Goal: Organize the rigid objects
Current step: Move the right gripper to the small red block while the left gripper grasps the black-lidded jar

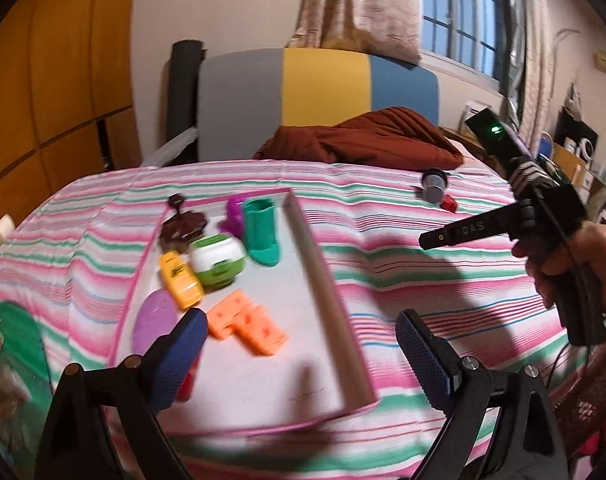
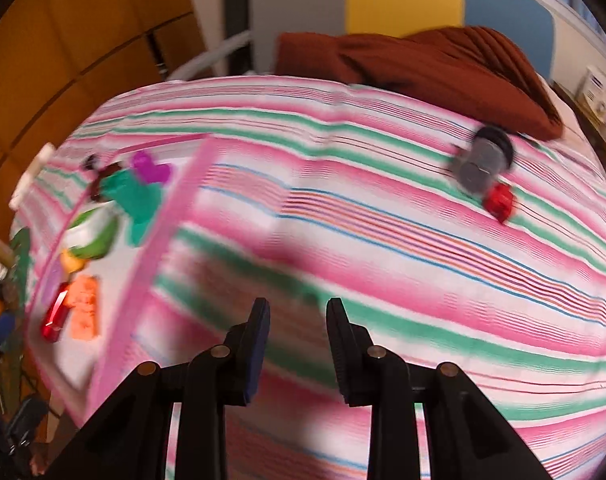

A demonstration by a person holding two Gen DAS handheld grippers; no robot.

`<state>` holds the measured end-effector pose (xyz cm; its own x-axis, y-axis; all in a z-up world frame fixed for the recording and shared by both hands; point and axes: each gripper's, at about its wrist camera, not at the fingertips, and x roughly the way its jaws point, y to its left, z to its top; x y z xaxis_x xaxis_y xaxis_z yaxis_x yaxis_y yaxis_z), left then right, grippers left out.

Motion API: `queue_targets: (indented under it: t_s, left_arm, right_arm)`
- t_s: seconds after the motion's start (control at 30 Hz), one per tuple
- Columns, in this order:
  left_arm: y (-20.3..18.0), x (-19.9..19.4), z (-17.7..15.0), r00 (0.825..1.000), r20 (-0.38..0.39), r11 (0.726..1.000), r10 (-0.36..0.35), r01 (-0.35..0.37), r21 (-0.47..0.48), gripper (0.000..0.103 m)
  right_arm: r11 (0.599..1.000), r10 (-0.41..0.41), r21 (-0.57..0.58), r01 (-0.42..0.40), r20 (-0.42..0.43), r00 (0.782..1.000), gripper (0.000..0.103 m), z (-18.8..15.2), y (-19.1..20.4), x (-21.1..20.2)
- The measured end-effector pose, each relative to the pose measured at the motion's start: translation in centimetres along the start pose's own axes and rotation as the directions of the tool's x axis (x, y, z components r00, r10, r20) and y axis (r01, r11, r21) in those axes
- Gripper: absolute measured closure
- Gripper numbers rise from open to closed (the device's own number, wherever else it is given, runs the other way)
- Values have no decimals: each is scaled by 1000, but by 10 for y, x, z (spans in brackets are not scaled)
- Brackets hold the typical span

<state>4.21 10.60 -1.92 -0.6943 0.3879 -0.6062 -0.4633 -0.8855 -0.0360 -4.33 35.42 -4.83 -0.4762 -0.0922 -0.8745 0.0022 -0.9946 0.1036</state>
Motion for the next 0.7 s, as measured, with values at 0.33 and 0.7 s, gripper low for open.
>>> queue_targets:
  t_s: [0.33, 0.7]
  left_arm:
    - [-50, 22, 34, 996, -4, 994, -88, 88, 61, 6]
    - [-127, 134, 111, 993, -35, 992, -111, 113, 47, 0]
  right_arm:
    - [955, -166, 248, 162, -2, 986, 74, 28, -126, 14]
    - [834, -146, 537, 128, -8, 989, 74, 18, -216, 4]
